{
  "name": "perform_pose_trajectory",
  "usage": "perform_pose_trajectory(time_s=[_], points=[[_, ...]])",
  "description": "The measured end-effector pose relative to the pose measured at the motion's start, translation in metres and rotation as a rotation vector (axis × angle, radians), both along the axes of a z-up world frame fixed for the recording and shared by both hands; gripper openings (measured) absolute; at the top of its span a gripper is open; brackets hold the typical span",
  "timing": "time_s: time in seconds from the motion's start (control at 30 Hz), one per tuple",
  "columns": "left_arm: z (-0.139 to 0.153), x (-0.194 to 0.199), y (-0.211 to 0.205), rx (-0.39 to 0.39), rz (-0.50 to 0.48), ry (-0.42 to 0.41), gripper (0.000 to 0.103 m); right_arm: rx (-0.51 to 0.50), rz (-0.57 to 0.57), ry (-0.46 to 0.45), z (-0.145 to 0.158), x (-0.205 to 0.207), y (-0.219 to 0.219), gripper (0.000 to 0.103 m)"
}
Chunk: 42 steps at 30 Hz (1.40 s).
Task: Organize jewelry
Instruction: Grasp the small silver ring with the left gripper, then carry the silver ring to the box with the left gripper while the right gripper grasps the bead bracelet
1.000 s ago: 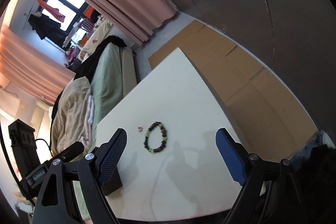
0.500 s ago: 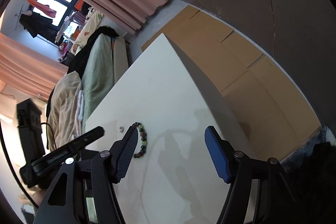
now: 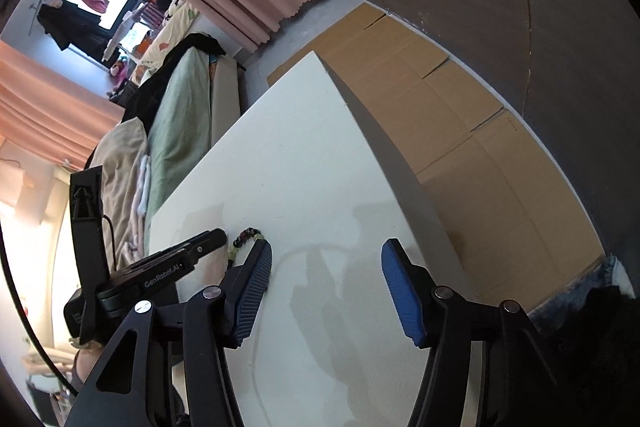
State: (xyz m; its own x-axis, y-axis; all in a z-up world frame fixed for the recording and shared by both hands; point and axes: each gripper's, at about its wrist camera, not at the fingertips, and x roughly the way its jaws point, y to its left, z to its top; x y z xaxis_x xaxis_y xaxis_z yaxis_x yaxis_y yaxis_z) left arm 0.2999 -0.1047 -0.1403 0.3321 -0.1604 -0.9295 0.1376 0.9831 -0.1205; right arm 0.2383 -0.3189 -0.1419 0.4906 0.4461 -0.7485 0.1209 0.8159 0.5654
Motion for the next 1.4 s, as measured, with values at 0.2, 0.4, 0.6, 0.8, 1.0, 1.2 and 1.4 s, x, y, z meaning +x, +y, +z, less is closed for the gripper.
perform_pose_trajectory(time_s=[0.2, 0.4, 0.6, 0.8, 1.0, 1.2, 1.4], points=[[0.018, -0.016, 0.012, -0.049, -0.018, -0.018, 0.012, -0.014, 0.029, -0.004, 0.001, 0.003, 0.016, 0.054], [0.041, -0.031, 0.035, -0.104, -0.018, -0.059, 0.012, -0.046, 0.057, 0.0, -0.002, 0.01, 0.036, 0.045], [0.06, -0.042, 0.064, -0.194, 0.006, -0.102, 0.012, -0.13, 0.095, 0.016, -0.007, 0.021, 0.059, 0.024], [0.077, -0.049, 0.092, -0.245, 0.023, -0.139, 0.012, -0.221, 0.125, 0.003, -0.006, 0.025, 0.078, 0.023], [0.08, -0.058, 0.119, -0.268, 0.057, -0.148, 0.012, -0.274, 0.133, 0.01, -0.008, 0.028, 0.092, 0.023], [0.083, -0.074, 0.141, -0.272, 0.072, -0.154, 0.012, -0.406, 0.129, -0.002, -0.006, 0.026, 0.111, 0.013], [0.084, -0.086, 0.159, -0.278, 0.08, -0.148, 0.012, -0.37, 0.128, 0.029, -0.003, 0.02, 0.111, 0.012]])
